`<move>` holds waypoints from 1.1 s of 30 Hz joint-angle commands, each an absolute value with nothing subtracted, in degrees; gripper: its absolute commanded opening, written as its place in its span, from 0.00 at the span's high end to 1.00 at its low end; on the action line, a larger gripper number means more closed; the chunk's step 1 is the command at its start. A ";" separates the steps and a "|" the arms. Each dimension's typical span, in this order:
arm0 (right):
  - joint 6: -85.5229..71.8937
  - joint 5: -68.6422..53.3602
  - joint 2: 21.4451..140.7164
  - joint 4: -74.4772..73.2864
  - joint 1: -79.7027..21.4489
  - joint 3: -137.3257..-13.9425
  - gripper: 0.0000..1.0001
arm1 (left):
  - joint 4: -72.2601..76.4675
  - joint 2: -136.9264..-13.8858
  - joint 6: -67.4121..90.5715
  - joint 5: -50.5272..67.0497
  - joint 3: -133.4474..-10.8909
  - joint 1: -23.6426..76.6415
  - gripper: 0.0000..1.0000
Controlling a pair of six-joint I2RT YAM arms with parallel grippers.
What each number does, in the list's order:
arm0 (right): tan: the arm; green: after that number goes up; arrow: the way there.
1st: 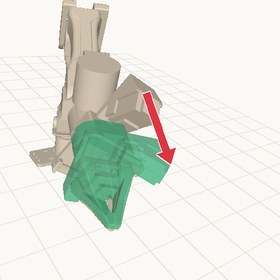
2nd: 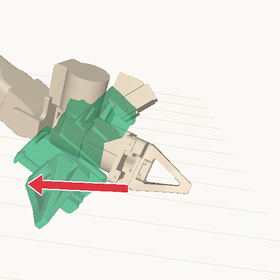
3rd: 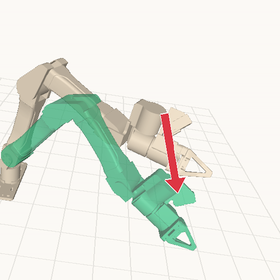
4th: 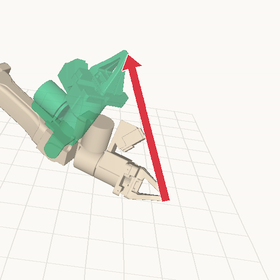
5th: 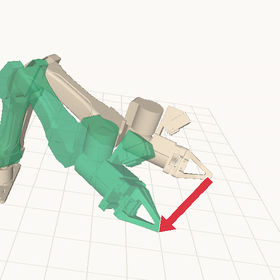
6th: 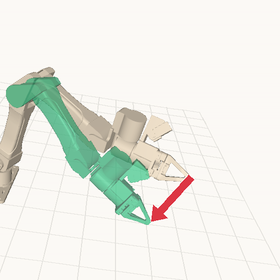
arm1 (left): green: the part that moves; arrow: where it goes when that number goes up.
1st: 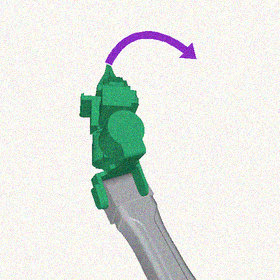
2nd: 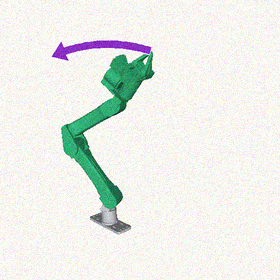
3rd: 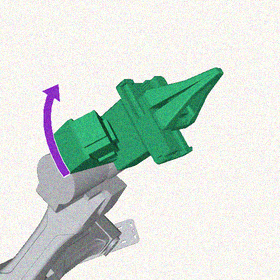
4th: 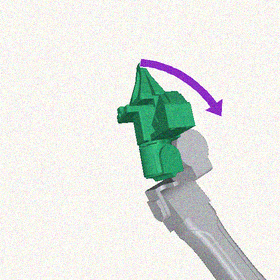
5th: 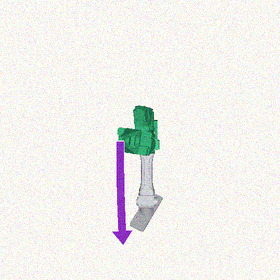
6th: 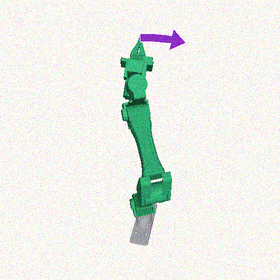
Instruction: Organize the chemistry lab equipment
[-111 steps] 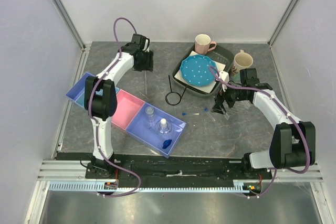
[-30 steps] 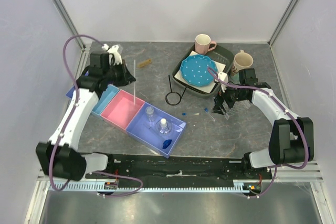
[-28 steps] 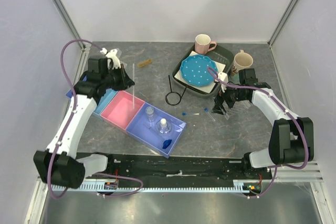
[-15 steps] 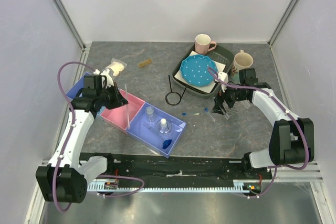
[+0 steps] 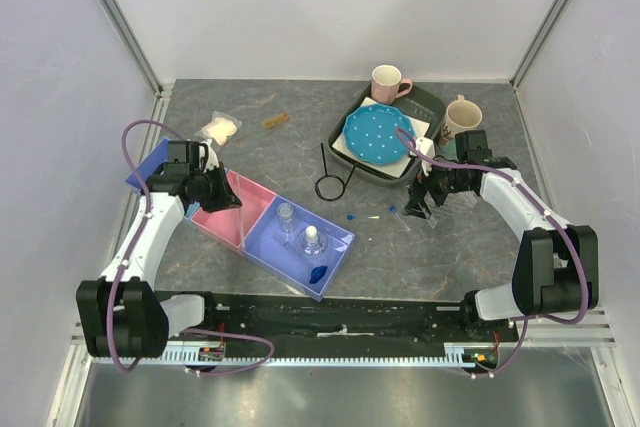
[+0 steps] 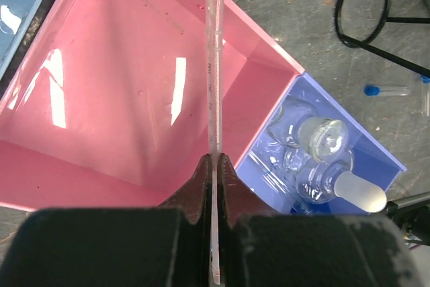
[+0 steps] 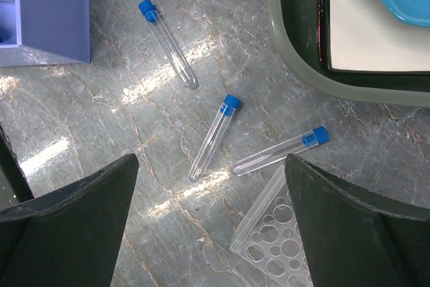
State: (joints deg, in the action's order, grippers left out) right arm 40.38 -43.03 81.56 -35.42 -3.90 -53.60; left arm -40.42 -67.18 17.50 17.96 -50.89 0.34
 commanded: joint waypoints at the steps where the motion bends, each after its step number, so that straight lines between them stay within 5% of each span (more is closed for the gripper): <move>1: 41.84 -44.47 81.21 -35.59 -3.69 -55.02 0.02 | -40.61 -69.69 16.34 15.74 -51.94 0.09 0.98; 21: 41.92 -44.12 81.30 -35.60 -3.78 -54.93 0.02 | -36.39 -78.04 17.49 11.25 -51.59 0.09 0.86; 33: 42.01 -43.86 81.74 -35.51 -3.78 -54.93 0.02 | -35.33 -75.95 16.88 11.95 -52.21 0.09 0.62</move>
State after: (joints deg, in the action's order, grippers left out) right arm 40.58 -42.98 81.56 -35.66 -3.90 -53.60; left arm -37.12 -78.85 17.54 12.08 -50.89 0.34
